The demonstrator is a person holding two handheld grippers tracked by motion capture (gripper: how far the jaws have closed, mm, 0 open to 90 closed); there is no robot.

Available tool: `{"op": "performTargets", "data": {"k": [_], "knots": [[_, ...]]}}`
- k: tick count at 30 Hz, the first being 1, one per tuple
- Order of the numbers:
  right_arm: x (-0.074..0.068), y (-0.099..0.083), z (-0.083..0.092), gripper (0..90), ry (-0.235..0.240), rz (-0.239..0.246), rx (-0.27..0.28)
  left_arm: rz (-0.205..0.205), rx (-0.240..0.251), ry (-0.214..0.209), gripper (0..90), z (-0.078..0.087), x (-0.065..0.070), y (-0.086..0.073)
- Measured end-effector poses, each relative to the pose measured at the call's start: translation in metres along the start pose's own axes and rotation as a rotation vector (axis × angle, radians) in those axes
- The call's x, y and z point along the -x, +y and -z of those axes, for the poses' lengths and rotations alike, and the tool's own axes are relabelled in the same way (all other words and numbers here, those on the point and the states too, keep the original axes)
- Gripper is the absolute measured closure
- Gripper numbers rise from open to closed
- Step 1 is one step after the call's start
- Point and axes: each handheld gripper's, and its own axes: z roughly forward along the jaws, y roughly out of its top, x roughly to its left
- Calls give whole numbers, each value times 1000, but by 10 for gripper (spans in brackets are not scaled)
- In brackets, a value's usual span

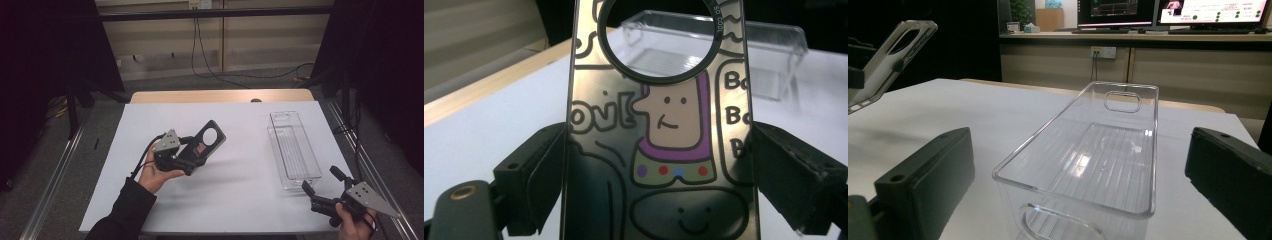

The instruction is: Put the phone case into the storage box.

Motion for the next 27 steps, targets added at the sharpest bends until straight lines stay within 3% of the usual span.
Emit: {"op": "performTargets", "data": {"k": [8, 20, 27], "knots": [[-9, 6, -5, 0, 44, -4, 15, 10, 10, -30, 123, 2, 11, -1], [-28, 17, -25, 0, 150, -13, 40, 36, 2, -123, 123, -2, 25, -2], [-37, 34, -36, 0, 189, 15, 44, 25, 17, -127, 123, 0, 32, 3]]}}
